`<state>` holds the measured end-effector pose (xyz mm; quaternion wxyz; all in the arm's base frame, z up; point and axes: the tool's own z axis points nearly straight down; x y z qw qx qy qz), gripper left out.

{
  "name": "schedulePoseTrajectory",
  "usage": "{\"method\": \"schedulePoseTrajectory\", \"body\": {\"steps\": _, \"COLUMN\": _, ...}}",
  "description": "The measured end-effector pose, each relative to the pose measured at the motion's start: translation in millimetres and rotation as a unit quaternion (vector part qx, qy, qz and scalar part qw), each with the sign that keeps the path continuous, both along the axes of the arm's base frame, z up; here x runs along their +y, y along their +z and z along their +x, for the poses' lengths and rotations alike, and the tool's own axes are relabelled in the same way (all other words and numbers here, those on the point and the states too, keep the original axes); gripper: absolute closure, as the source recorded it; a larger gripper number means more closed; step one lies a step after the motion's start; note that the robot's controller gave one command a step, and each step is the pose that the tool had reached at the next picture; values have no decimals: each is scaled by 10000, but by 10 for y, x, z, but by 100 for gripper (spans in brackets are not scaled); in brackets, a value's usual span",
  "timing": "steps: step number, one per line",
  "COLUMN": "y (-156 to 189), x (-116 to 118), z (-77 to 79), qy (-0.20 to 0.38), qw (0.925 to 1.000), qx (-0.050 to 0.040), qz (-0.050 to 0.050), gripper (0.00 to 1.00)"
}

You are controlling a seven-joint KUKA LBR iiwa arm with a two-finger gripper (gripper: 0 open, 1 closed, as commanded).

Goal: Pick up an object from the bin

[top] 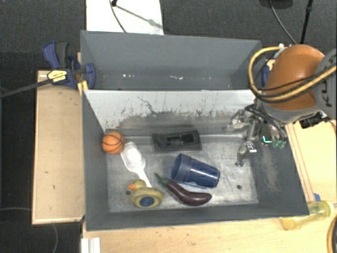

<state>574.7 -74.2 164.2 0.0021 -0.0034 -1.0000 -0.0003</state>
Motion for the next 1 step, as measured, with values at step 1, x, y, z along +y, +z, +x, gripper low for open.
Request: {"method": "schedulePoseTrajectory", "body": {"steps": 1, "y": 43, "x": 2, "z": 19, "qy": 9, "qw": 10000, "qx": -39, "qz": -5, "gripper": 0}}
